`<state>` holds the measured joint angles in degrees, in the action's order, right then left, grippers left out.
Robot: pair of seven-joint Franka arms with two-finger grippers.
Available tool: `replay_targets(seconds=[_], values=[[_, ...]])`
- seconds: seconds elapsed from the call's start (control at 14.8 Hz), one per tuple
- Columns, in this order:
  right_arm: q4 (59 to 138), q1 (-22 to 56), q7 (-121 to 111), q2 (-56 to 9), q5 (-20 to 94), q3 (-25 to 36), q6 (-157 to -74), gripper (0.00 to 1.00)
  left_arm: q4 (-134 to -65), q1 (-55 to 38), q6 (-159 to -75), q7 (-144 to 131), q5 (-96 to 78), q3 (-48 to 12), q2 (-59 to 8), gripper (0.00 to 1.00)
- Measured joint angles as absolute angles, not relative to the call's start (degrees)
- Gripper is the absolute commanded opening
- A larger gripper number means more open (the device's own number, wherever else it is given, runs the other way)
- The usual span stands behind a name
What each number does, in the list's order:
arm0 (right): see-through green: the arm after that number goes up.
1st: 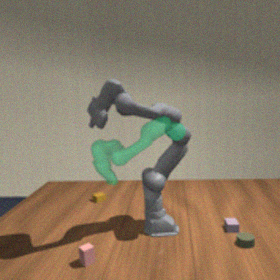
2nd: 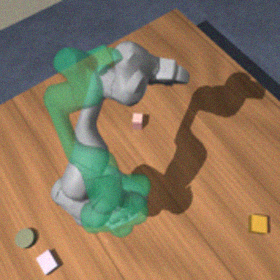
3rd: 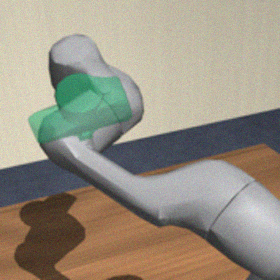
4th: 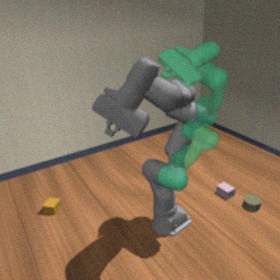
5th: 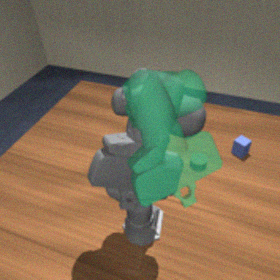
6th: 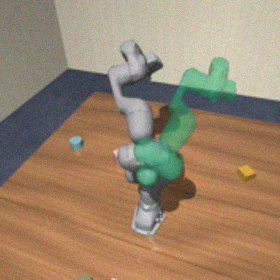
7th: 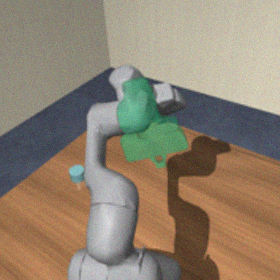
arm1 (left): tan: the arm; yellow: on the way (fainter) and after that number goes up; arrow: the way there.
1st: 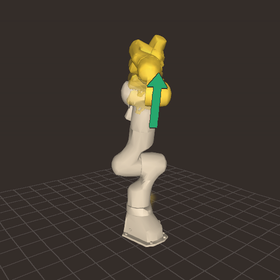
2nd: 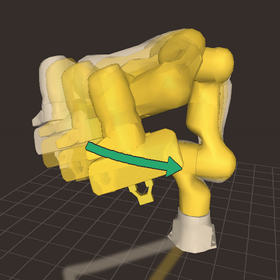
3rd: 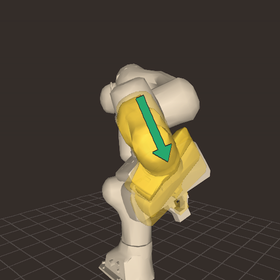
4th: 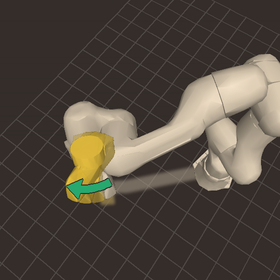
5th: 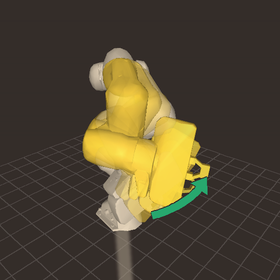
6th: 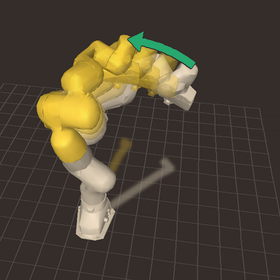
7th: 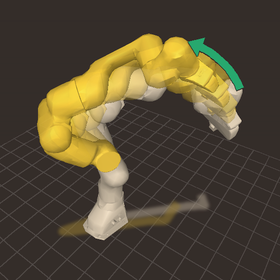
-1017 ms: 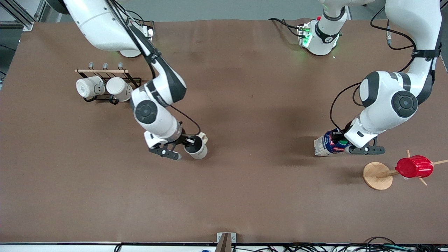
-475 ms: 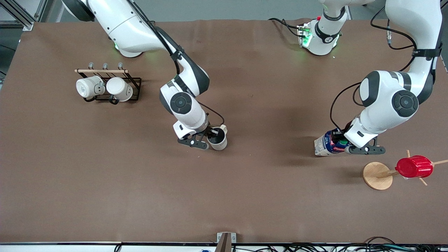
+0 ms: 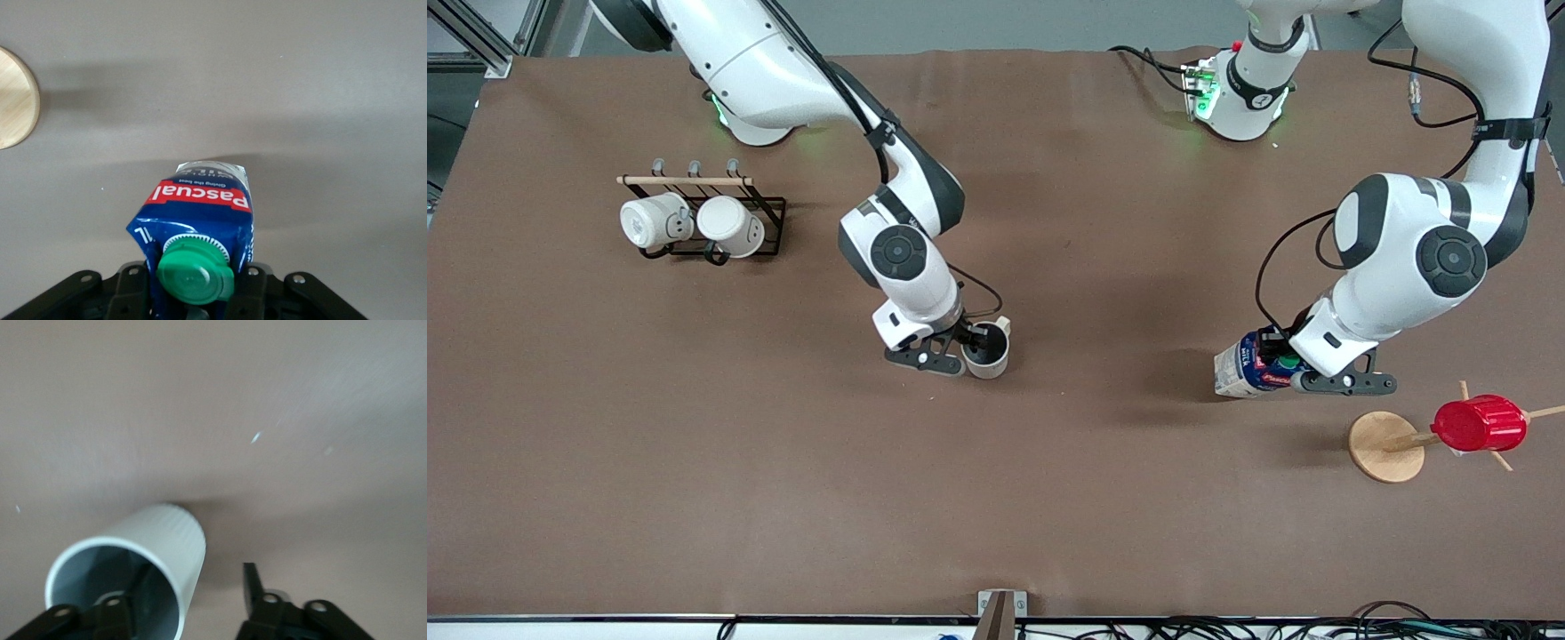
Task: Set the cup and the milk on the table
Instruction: 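Set the mug down, release it, and withdraw the right gripper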
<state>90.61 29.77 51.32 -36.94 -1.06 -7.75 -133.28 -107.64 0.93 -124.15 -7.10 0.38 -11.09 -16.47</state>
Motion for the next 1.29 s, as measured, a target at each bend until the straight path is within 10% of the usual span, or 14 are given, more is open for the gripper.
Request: replay_targets(seconds=[1.29], values=[[89.78, -2.73, 19.32, 0.12, -5.06, -3.36, -95.59, 1.00, -90.52, -19.06, -118.60, -35.38, 0.39, -12.79, -25.87, 0.00]])
